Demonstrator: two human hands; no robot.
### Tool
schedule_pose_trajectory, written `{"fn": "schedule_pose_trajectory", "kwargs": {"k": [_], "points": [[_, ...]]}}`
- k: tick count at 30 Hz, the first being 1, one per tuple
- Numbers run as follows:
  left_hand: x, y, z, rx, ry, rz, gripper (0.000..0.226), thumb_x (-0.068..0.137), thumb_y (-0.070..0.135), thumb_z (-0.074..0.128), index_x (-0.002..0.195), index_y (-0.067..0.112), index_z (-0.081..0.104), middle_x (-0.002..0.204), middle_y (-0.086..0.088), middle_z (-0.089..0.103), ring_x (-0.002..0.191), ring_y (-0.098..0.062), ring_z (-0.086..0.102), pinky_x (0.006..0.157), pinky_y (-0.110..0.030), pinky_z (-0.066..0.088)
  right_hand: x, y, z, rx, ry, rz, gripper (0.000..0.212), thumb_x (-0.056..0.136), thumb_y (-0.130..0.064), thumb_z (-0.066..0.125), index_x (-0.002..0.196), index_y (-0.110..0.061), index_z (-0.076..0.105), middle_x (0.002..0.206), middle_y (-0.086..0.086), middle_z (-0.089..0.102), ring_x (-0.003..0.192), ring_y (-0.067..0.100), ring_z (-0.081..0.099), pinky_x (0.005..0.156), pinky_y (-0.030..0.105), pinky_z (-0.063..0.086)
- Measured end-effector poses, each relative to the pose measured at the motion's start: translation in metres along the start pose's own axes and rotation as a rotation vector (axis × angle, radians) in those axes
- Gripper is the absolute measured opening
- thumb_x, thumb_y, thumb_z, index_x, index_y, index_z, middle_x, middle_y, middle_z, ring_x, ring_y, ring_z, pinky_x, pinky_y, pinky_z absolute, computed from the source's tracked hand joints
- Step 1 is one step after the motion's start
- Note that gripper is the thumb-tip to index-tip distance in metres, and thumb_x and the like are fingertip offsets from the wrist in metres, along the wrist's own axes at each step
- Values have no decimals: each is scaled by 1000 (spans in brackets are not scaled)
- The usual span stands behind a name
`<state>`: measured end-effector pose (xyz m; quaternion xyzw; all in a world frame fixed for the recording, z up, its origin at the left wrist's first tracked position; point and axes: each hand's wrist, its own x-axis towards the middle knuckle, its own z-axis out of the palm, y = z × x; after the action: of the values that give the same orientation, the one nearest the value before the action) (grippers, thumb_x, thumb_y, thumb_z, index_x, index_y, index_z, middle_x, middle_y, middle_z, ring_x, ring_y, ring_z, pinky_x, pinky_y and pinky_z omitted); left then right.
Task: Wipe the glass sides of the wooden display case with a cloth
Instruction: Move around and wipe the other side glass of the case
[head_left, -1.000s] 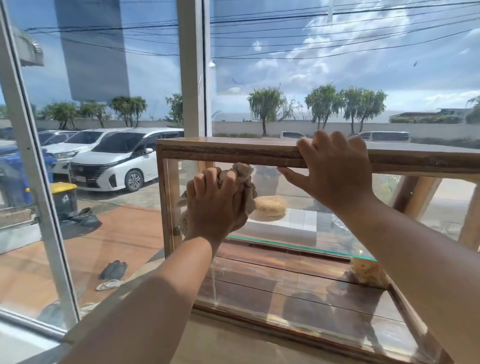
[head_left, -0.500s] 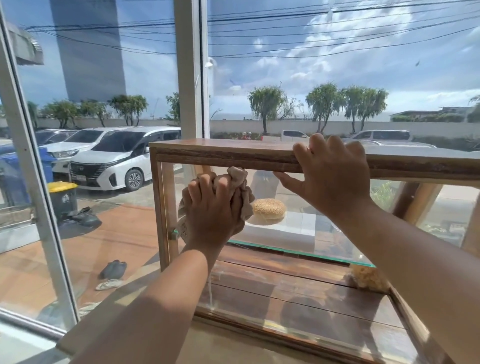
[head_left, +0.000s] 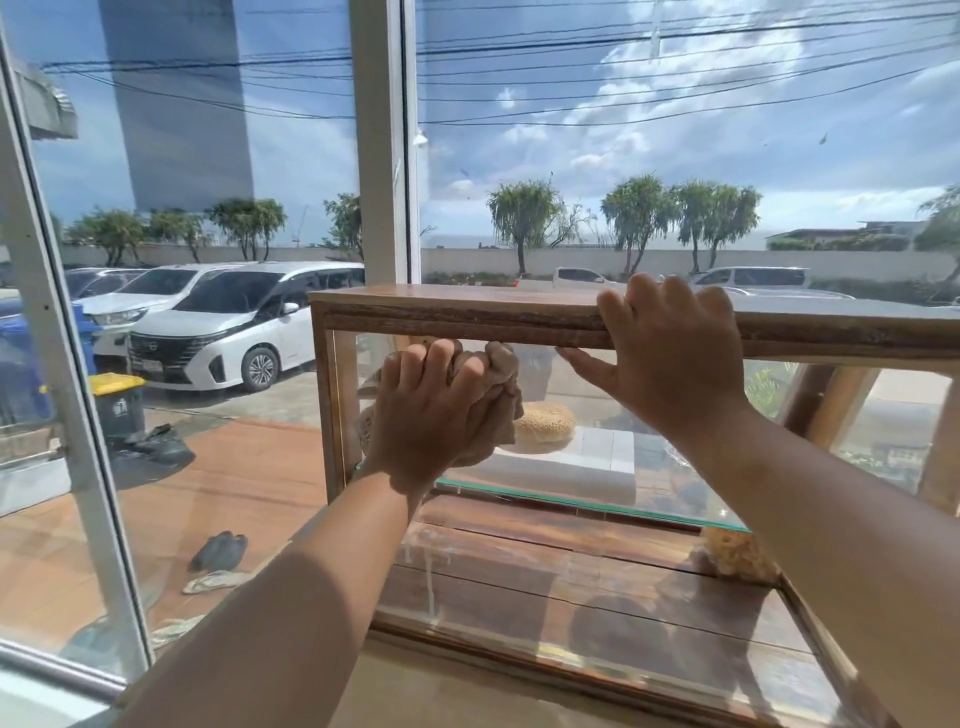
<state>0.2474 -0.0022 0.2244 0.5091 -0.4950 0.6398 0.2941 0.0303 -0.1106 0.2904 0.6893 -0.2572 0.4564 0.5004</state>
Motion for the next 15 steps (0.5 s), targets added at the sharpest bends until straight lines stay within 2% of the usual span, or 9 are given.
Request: {"fn": "schedule_pose_trajectory", "kwargs": {"k": [3, 7, 12, 15], "points": [[-13, -22, -4, 44, -46, -105, 38, 88, 43, 57, 97, 7, 49, 91, -21, 58, 77, -34, 50, 68, -45, 41, 0, 0, -1, 14, -1, 10, 62, 98, -71, 31, 96, -12, 49, 89, 11, 54, 76, 31, 54, 66, 39, 38], [-31, -33, -4, 113, -123, -338, 35, 95, 39, 45, 102, 5, 48, 99, -23, 56, 86, -37, 49, 77, -47, 37, 1, 0, -1, 9, -15, 10, 63, 98, -72, 30, 94, -11, 49, 88, 11, 53, 75, 31, 53, 65, 38, 37], [-35, -21, 0, 33, -152, -693, 33, 92, 29, 56, 111, 6, 43, 110, -22, 50, 98, -37, 46, 84, -48, 35, 1, 0, -1, 6, -24, 13, 64, 98, -71, 29, 94, -11, 49, 88, 11, 53, 74, 31, 53, 64, 38, 37], [-20, 9, 2, -40, -127, -716, 36, 88, 26, 61, 109, 9, 38, 109, -23, 49, 97, -35, 41, 84, -48, 34, 1, -1, -2, 15, -28, 13, 64, 98, -71, 29, 94, -11, 50, 88, 11, 54, 75, 31, 54, 65, 38, 38]]}}
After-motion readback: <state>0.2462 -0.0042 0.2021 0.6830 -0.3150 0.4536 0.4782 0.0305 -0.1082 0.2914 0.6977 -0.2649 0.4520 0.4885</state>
